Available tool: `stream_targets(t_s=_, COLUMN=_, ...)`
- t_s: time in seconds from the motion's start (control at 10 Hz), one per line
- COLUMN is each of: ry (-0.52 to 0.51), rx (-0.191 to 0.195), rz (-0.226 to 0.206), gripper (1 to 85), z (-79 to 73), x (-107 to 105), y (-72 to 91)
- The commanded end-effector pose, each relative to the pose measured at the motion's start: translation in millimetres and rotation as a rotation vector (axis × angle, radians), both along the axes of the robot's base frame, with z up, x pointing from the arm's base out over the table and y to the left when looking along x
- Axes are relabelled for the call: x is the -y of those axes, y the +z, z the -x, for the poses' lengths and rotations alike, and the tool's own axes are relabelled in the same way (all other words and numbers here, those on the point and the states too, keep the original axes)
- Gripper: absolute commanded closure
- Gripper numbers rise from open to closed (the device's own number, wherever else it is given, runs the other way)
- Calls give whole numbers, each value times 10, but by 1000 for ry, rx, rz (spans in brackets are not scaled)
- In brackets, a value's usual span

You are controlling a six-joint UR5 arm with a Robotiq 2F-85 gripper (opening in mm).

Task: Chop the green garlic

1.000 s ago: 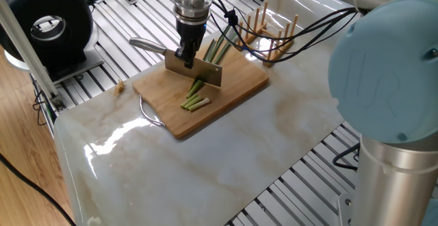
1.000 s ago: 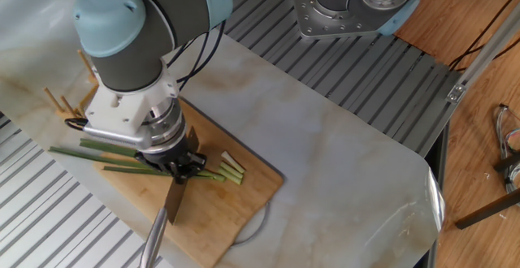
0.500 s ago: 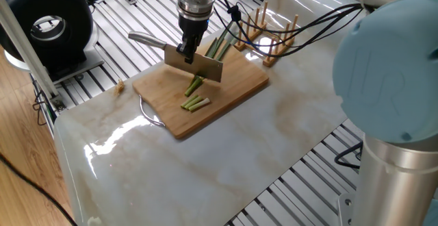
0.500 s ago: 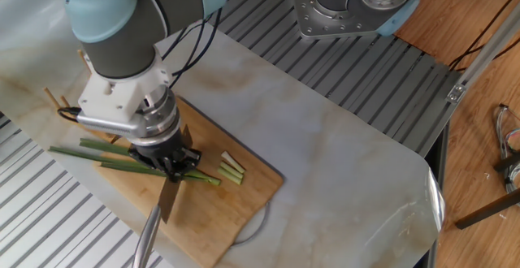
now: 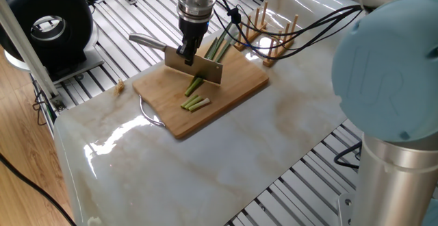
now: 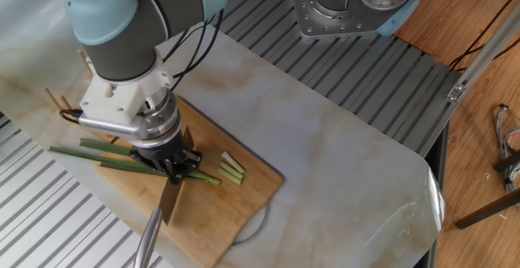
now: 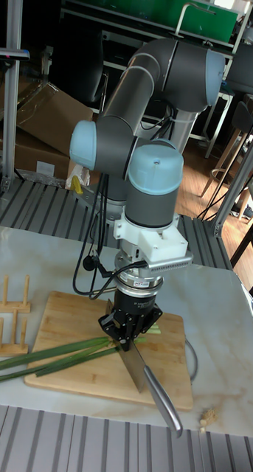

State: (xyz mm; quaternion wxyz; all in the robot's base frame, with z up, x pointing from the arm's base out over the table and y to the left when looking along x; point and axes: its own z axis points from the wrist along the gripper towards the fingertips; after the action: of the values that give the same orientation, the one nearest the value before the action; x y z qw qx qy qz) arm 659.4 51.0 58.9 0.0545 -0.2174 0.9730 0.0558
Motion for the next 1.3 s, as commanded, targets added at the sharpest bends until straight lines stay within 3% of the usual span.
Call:
stream_targets(t_s=0.0, ry=-17, rx=12, rz=-14, gripper=843, z=-48, x=-66, y=-53)
stream_targets(t_s=0.4, ry=-1, rx=-16, rz=-14, gripper=843, z=52, x=7, y=100)
stream_targets(t_s=0.5, ry=5, rx=-18, rz=-37, gripper=843, z=68, x=0, y=145)
stream_targets(t_s=0.7, ry=4, rx=2, rz=-35, gripper=843, z=85, x=40, y=103)
stream_targets(t_s=1.2, ry=15, rx=-7, rz=-1, gripper=843, z=281, x=188, y=-51)
